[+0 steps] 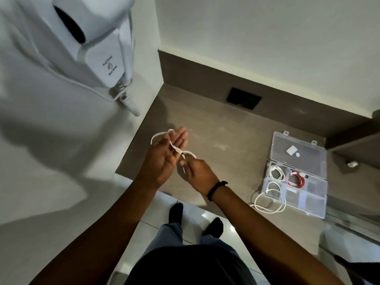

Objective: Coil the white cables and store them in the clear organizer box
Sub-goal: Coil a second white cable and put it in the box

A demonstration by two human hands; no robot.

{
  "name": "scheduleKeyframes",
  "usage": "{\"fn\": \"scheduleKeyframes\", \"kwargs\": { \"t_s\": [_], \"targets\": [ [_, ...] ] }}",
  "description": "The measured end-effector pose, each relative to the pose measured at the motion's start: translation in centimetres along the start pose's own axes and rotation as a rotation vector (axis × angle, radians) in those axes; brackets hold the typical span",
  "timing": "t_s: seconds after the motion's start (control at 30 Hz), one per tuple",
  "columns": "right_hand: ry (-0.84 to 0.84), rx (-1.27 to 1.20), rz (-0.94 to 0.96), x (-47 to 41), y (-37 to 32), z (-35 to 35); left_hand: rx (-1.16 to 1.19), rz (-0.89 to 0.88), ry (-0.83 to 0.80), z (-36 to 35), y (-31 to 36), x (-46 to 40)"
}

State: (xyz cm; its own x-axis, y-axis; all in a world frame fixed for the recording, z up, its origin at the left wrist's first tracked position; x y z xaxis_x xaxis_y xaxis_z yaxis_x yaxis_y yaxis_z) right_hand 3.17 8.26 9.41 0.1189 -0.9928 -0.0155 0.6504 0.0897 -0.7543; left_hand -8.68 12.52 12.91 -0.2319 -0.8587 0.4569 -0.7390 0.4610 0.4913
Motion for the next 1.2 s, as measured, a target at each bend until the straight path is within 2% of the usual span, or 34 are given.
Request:
{"fn": "scheduleKeyframes", "kwargs": {
  "t_s": [0.07, 0.17, 0.23, 0.3, 0.37, 0.43, 0.5, 0.6, 0.7, 0.77, 0.8, 0.9, 0.97, 1.07, 1.13, 1.2],
  "targets": [
    [-0.061, 0.059, 0.081, 1.0, -0.5, 0.7, -0.128, -0.067, 0.031, 0.0, 0.4, -0.8],
    [-0.004, 0.143, 0.150, 1.5, -1.6, 3.7, -0.809, -0.288, 0.030, 0.3, 0.6, -1.6],
    [0.062, 0.197, 0.196, 1.2, -2.5, 6.3, -1.145, -0.377, -0.103, 0.3, -0.1, -1.5],
    [0.111, 0.240, 0.208, 0.7, -3.0, 8.9, -1.243, -0.324, -0.243, 0.0, -1.1, -0.9],
    [0.159, 0.226, 0.168, 0.1, -2.5, 11.1, -1.168, -0.119, -0.325, 0.2, -2.2, -0.2],
    [0.227, 0.167, 0.112, -0.4, -1.4, 12.7, -0.904, 0.114, -0.278, 0.7, -3.1, 0.5],
    [0.263, 0.131, 0.066, -0.6, -0.3, 13.2, -0.639, 0.242, -0.203, 0.7, -3.5, 0.8],
    [0.253, 0.084, 0.017, 0.2, 0.4, 11.4, -0.331, 0.296, -0.270, -1.0, -3.9, 1.5],
    [0.204, 0.064, -0.053, 1.5, 0.3, 8.2, -0.163, 0.226, -0.291, -2.6, -3.7, 1.4],
    [0.154, 0.110, -0.042, 2.7, -0.1, 6.1, -0.238, 0.118, -0.241, -2.9, -3.3, 0.7],
    [0.130, 0.114, -0.024, 3.3, -0.4, 5.5, -0.387, 0.028, -0.199, -2.8, -2.9, 0.4],
    [0.083, 0.140, 0.067, 4.5, -1.3, 5.3, -1.105, -0.344, -0.109, -1.8, -1.9, 0.0],
    [0.097, 0.192, 0.098, 4.4, -1.7, 6.6, -1.349, -0.442, -0.146, -1.4, -1.9, 0.1],
    [0.151, 0.273, 0.069, 3.1, -1.5, 9.8, -1.425, -0.266, -0.280, -0.8, -3.0, 0.5],
    [0.206, 0.303, 0.076, 2.1, -1.1, 12.0, -1.220, -0.023, -0.300, 0.0, -4.1, 1.3],
    [0.254, 0.285, 0.070, 1.3, -0.5, 13.6, -0.882, 0.185, -0.237, 0.2, -5.0, 2.0]
  ]
}}
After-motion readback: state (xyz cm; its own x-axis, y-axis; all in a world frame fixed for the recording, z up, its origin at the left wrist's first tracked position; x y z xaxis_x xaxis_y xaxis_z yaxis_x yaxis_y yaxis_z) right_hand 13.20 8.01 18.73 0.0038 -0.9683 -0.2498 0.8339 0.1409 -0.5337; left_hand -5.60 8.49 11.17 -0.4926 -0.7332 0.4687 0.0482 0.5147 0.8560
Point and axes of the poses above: each hand's wrist, its own x-axis away from the middle knuckle, its own z-axis out of the back of the hand, y = z × x, the point moved 4 cm from there along -x, towards the middle knuckle, and after that the axes turned 10 degrees about y, right-handed, at the moved point
